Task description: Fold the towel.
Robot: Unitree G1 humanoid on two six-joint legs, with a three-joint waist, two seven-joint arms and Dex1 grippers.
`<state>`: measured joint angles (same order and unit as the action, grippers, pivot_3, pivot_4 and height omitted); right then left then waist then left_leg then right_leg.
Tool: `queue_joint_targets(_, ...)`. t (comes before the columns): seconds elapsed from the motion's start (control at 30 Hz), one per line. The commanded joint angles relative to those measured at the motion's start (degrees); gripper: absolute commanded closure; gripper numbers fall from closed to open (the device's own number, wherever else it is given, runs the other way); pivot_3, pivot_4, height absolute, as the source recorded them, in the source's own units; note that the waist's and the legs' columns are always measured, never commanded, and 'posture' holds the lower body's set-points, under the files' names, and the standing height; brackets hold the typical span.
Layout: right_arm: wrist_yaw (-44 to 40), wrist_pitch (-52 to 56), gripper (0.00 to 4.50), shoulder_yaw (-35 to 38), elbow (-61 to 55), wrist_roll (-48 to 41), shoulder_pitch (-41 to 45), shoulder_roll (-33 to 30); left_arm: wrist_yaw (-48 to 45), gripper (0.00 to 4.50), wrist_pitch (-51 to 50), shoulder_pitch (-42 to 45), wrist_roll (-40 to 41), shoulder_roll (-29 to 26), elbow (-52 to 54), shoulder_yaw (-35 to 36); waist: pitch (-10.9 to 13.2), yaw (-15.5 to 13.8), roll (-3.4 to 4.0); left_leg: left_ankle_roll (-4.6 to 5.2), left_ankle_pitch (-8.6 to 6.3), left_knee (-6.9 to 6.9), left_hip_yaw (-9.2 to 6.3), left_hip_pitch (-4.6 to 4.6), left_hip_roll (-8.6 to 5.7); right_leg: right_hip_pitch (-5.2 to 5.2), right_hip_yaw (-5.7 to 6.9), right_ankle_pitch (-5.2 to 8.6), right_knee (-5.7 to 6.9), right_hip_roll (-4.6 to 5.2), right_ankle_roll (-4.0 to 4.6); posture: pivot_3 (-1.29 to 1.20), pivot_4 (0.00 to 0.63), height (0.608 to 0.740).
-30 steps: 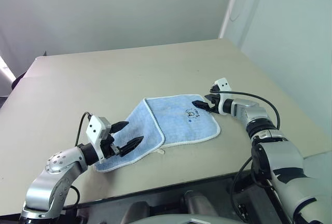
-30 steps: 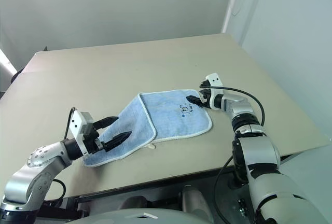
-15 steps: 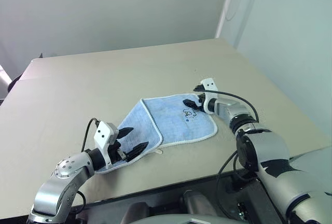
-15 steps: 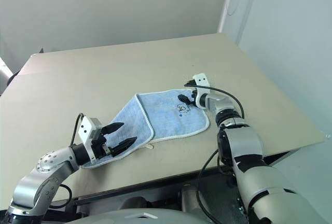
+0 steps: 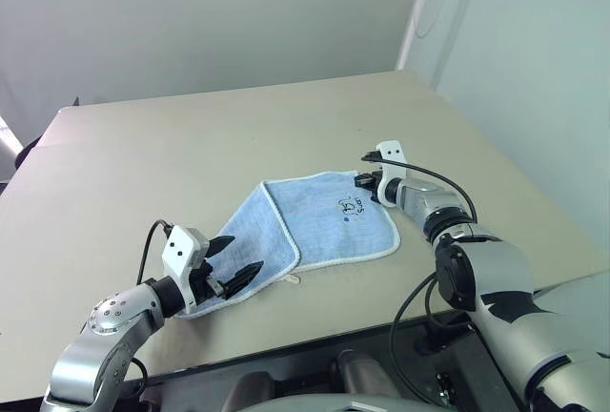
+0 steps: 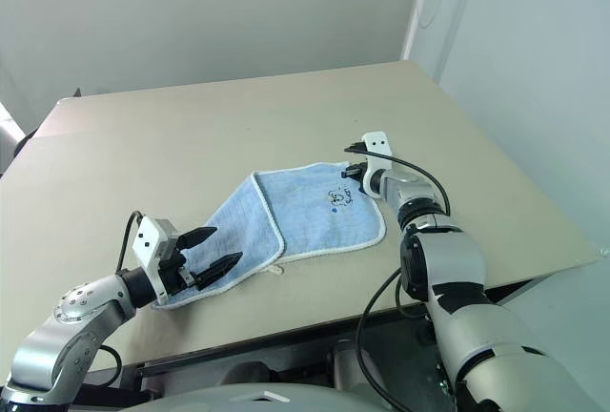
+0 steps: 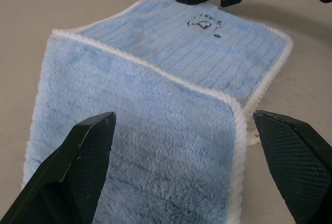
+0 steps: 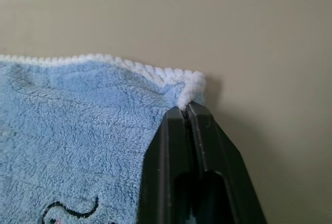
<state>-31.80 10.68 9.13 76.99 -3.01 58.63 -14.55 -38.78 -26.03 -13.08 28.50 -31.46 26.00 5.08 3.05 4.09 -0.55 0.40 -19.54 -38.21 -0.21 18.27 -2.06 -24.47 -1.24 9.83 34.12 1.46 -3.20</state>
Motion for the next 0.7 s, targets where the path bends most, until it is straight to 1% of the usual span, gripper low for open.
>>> queue_joint_targets(0.03,-3.72,-2.0,4.48,0.21,-1.83,-0.2,1.4,-0.37,0.36,0.0,-1.29,3.33,0.65,0.32,2.8,-1.73,0.0,0.0,0.0,0.0,0.0,0.0,0.0,0.0,0.0,0.0,0.0,0.0,0.01,-0.01,-0.01,0.0,0.0,0.74)
queue_joint_targets(0.07,-4.88,-2.29,4.48,0.0,-2.22,-0.21,1.23,-0.19,0.87,0.0,-1.98,4.74,0.36,0.88,2.59,-3.02,0.0,-0.04,0.0,0.0,0.0,0.0,0.0,-0.01,0.0,0.01,0.0,-0.01,0.01,-0.01,-0.03,0.0,0.0,0.74)
queue_joint_targets(0.2,-7.6,-2.68,4.48,-0.41,-3.6,-0.38,0.15,0.62,3.18,0.0,-3.78,10.36,-5.01,3.16,-0.9,-10.84,-0.04,-0.05,0.02,0.0,0.01,-0.02,0.0,-0.03,-0.04,0.07,-0.01,-0.07,0.01,0.0,-0.04,0.0,0.0,0.74)
queue_joint_targets(0.3,-8.56,-2.86,4.48,-0.89,-4.26,-0.21,-0.9,0.62,4.75,0.0,-5.69,13.65,-6.5,5.05,-4.11,-13.13,-0.08,-0.03,0.08,0.0,0.0,0.0,0.0,-0.02,-0.05,0.06,-0.02,-0.08,-0.01,0.01,-0.04,0.0,0.0,0.74)
queue_joint_targets(0.4,-7.96,-2.73,4.48,-0.8,-4.56,-0.32,-1.73,0.12,5.66,0.0,-7.9,16.43,-9.82,4.76,-7.0,-16.3,-0.07,-0.07,0.09,0.0,0.0,0.01,-0.05,-0.02,-0.03,0.04,-0.01,-0.07,0.04,0.0,-0.04,0.0,0.0,0.74)
queue_joint_targets(0.57,-6.19,-2.78,4.48,-0.36,-4.65,-0.48,-2.52,-0.96,8.5,0.0,-15.69,19.99,-12.07,6.03,-10.51,-18.94,-0.08,-0.02,0.09,0.0,0.01,-0.01,-0.05,-0.03,-0.04,0.05,-0.01,-0.06,0.04,-0.03,-0.07,0.0,0.0,0.74)
queue_joint_targets(0.7,-5.6,-3.0,4.48,-0.14,-4.81,-0.65,-2.96,-1.68,8.34,0.0,-16.84,20.25,-12.28,7.06,-10.52,-19.3,-0.1,-0.09,0.11,0.0,0.01,-0.01,-0.05,-0.03,-0.05,0.06,-0.02,-0.07,0.04,0.01,-0.05,0.0,0.0,0.74)
